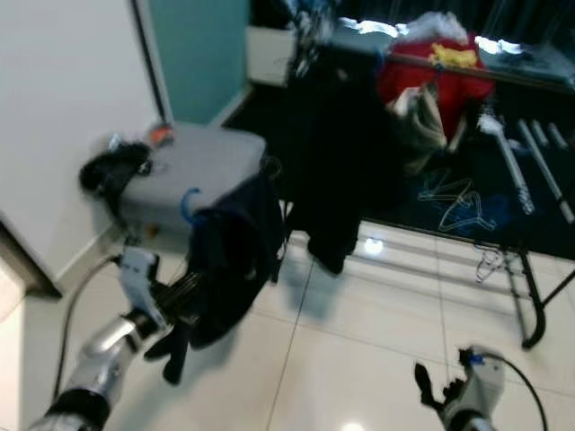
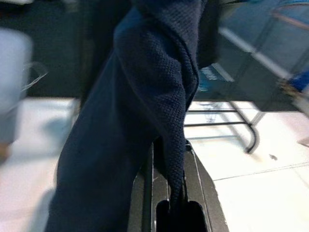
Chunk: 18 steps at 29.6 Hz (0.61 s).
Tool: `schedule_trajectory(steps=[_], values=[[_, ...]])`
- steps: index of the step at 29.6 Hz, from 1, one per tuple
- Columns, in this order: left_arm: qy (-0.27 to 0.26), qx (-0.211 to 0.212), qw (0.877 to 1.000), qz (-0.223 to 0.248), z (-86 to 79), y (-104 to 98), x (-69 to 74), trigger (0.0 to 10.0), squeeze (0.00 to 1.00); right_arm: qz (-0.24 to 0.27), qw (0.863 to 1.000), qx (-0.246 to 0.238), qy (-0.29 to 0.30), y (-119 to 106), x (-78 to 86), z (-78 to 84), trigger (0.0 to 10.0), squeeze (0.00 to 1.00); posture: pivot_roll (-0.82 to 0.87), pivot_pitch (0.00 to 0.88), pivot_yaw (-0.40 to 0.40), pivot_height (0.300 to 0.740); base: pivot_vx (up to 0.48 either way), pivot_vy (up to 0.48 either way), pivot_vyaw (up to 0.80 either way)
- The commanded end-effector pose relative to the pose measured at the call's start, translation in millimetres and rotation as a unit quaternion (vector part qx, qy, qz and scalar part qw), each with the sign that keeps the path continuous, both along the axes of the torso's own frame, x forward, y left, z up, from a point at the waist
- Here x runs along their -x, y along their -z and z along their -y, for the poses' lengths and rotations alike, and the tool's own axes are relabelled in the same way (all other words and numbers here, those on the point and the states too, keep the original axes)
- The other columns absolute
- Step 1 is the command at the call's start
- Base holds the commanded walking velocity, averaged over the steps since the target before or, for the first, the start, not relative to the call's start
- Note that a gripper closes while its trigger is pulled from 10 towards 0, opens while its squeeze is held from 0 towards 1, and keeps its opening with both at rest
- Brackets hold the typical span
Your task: Hang hanger
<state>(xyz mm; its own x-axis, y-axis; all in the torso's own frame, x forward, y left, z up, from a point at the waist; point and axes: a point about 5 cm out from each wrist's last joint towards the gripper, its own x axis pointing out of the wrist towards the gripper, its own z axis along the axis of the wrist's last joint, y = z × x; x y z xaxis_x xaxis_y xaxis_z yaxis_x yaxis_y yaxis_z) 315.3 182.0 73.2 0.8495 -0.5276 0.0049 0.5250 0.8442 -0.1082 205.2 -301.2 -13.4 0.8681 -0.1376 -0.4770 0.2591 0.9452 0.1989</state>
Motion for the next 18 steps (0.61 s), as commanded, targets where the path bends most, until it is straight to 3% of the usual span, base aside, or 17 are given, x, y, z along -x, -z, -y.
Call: schedule_trajectory(steps=[1,5,18], values=[[0.011,0.003,1.0,0.027,-0.5,-12,-3.4,10.0,0.0,-0.01,1.0,-0.007,0.0,5,3.5,-3.8,10.0,0.0,-0.11,0.067,-0.046,0.74,0.364,0.0,-0.8],[0.007,-0.006,0.999,0.04,2.5,-22,-8.4,10.0,0.0,-0.009,1.0,-0.002,-0.003,5,3.2,-3.4,10.0,0.0,-0.12,0.067,-0.046,0.74,0.366,0.0,-0.8],[-0.08,-0.074,0.991,0.075,-2.8,-57,-32.3,10.0,0.0,0.002,1.0,0.003,-0.001,5,3.8,-4.4,10.0,0.0,-0.12,0.065,-0.029,0.74,0.342,0.0,0.0]])
